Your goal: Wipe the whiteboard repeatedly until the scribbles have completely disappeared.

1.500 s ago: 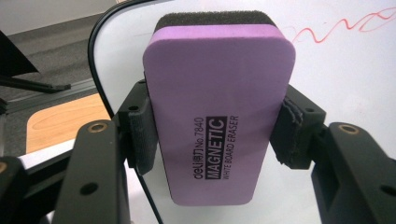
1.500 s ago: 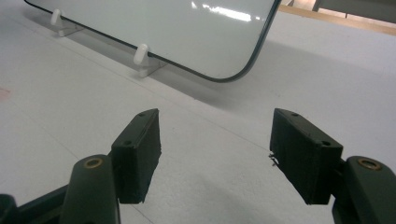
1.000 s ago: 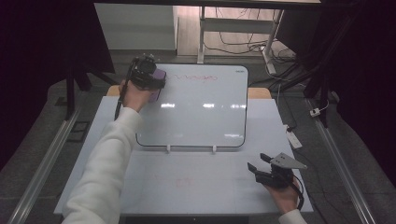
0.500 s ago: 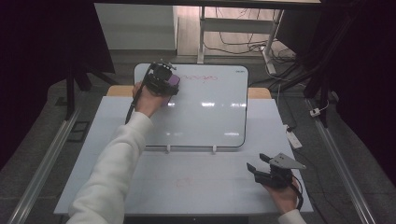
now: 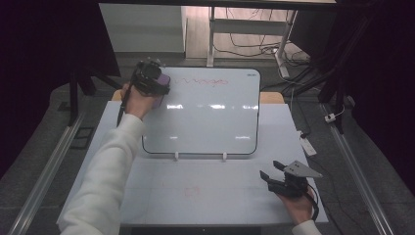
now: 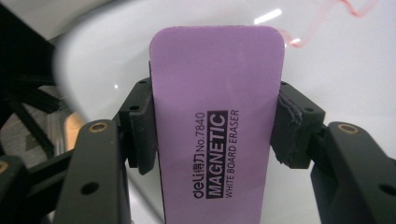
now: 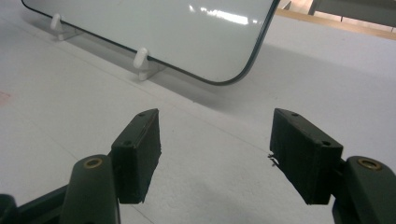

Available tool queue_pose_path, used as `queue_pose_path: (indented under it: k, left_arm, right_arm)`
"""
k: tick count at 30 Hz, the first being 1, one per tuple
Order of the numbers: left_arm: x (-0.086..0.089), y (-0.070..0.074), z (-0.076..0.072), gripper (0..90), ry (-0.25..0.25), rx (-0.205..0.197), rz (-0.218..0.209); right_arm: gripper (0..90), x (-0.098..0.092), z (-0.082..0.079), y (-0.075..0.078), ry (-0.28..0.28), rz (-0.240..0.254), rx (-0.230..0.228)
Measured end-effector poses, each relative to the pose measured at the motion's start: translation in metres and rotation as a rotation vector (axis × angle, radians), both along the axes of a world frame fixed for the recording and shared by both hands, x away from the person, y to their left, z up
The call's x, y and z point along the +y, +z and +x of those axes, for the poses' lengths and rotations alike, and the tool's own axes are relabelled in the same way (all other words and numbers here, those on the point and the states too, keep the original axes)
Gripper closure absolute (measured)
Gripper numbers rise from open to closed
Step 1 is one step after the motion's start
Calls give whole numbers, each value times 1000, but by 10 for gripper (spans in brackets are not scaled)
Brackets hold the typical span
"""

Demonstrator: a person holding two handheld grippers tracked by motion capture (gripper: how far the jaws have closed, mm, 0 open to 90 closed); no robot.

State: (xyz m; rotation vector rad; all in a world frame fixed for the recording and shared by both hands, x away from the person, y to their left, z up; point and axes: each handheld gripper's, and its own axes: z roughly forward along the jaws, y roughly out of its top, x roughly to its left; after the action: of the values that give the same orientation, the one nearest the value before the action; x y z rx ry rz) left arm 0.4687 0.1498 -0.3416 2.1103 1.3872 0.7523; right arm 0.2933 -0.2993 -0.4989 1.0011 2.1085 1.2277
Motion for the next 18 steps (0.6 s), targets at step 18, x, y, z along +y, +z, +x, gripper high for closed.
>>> queue_pose_path:
  k: [18]
  left_arm:
    - [-12, 4, 2, 411, -14, 16, 31]
  right_arm:
    - [333, -4, -2, 4, -5, 27, -16]
